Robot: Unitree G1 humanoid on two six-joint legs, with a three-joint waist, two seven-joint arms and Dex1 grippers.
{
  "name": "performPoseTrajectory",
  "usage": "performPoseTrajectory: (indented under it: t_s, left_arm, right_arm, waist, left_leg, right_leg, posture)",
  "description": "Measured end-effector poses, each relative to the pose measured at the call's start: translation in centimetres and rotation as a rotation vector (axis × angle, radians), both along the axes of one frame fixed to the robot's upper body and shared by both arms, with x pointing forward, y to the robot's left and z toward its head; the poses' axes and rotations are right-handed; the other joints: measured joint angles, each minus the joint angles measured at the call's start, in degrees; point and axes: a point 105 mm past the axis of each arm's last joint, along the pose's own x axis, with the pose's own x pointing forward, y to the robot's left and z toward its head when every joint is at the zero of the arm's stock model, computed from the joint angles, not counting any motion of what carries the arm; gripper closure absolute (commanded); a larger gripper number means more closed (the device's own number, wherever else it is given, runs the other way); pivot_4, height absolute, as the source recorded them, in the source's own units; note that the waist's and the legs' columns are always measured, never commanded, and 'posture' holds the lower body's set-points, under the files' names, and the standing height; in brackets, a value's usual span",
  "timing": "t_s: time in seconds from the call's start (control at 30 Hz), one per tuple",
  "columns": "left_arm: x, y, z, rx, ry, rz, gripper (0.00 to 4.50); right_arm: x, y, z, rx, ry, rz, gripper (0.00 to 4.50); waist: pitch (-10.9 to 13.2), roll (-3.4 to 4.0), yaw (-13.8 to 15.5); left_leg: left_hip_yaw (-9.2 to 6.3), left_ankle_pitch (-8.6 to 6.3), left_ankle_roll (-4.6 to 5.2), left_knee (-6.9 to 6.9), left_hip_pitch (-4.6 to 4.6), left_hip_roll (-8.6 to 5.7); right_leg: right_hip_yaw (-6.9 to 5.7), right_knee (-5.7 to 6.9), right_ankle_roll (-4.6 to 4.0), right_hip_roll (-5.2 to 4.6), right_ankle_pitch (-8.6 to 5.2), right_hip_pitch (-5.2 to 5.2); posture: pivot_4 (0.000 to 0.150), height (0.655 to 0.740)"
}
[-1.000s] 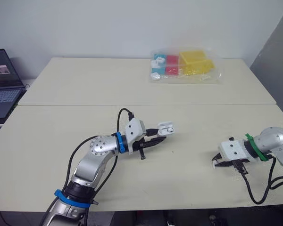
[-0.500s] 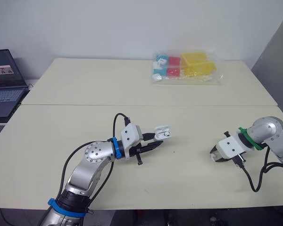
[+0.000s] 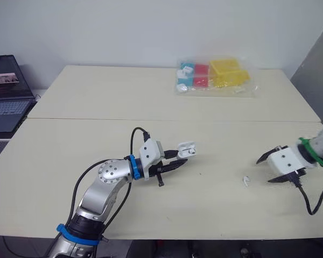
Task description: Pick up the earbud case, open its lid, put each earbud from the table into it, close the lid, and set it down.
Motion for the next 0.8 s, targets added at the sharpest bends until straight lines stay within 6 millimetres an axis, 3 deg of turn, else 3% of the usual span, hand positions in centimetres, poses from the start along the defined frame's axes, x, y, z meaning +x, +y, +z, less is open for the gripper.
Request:
performPoseTrajectory:
  t_s: [0.2,0.37,0.5,0.63,0.8]
  left_arm:
    - [-0.1,-0.2,-0.2,-0.003,0.011,-0.017,3.70]
    - [-0.1,-0.2,-0.6,-0.001,0.024,-0.030,3.70]
    - [-0.1,-0.4,-0.5,-0.007,0.021,-0.046,3.70]
    - [0.2,-0.5,-0.3,-0.006,0.017,-0.050,3.70]
    - [0.2,-0.5,-0.2,0.000,0.013,-0.064,3.70]
  right_arm:
    - [-1.5,1.5,1.3,0.345,0.026,-0.457,1.35]
    - [-2.0,3.3,-0.3,0.636,-0.066,-0.915,1.35]
    - [-3.0,4.3,-2.5,0.664,-0.092,-1.136,1.35]
    - [-3.3,3.8,-3.8,0.648,-0.160,-1.281,1.35]
    - [-3.6,4.3,-5.2,0.676,-0.151,-1.373,1.35]
  waist:
    - [0.00,-0.01,0.13]
    - [-0.02,-0.01,0.06]
    - [-0.06,0.08,0.04]
    - [-0.06,0.07,-0.15]
    - [-0.06,0.07,-0.37]
  left_leg:
    - [-0.04,0.00,-0.01,0.04,0.08,0.03]
    - [-0.09,0.01,-0.03,0.05,0.11,0.01]
    - [-0.07,0.01,-0.03,0.03,-0.01,-0.08]
    - [-0.05,0.01,-0.03,0.04,-0.13,-0.13]
    - [-0.07,0.01,-0.02,0.01,-0.18,-0.11]
  right_leg:
    - [-0.04,0.02,0.16,-0.02,-0.08,0.09]
    - [-0.05,0.04,0.18,0.02,-0.07,0.11]
    - [-0.05,-0.01,0.22,0.10,-0.08,0.03]
    - [-0.05,-0.11,0.29,0.08,-0.07,0.00]
    - [-0.06,-0.10,0.29,0.14,-0.08,-0.08]
  posture:
    - [0.150,0.7400]
    - [0.150,0.7400]
    - [0.150,0.7400]
    - [0.150,0.7400]
    - [0.150,0.7400]
